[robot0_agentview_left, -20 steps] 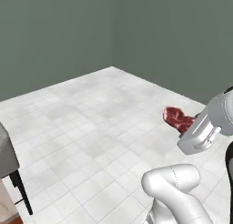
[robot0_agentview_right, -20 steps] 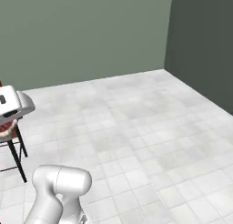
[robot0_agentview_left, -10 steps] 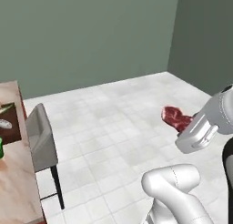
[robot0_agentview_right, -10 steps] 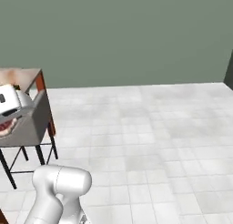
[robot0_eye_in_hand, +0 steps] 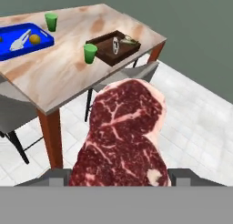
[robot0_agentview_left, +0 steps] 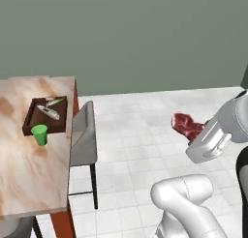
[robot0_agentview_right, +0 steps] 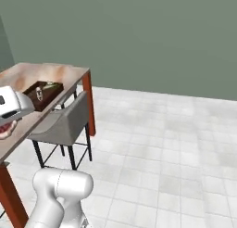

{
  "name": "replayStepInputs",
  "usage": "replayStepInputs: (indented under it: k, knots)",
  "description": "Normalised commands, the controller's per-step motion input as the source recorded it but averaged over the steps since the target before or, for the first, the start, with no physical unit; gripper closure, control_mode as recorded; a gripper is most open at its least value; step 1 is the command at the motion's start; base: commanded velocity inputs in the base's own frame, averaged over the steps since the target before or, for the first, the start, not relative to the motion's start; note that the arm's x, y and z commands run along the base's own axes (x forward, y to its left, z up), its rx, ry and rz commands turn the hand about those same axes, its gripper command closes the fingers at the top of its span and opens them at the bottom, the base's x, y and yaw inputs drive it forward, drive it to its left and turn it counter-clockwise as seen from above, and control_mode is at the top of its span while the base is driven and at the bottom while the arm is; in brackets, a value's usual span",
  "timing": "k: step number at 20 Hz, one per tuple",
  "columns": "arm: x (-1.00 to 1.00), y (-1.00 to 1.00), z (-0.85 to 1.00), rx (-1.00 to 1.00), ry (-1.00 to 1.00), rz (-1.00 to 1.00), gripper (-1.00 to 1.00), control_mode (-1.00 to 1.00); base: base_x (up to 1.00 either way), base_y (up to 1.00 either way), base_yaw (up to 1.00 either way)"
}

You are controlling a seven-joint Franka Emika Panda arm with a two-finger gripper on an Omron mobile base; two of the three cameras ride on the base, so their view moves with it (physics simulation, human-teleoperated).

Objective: Gather the cucumber and lemon from the fridge and place them on a tray on the dining counter. Then gather the steak and fish from the fridge and place them on the other tray.

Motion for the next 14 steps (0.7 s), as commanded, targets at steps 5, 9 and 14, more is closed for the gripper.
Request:
replayStepInputs:
  k: [5, 9, 14]
  knots:
    - [0.0, 0.0, 0.0, 0.0, 0.0, 0.0, 1.0, 1.0, 0.27, -0.62, 0.37]
    - [0.0, 0.0, 0.0, 0.0, 0.0, 0.0, 1.0, 1.0, 0.5, -0.65, 0.35]
    - [0.0, 0.0, 0.0, 0.0, 0.0, 0.0, 1.0, 1.0, 0.81, -0.49, 0.38]
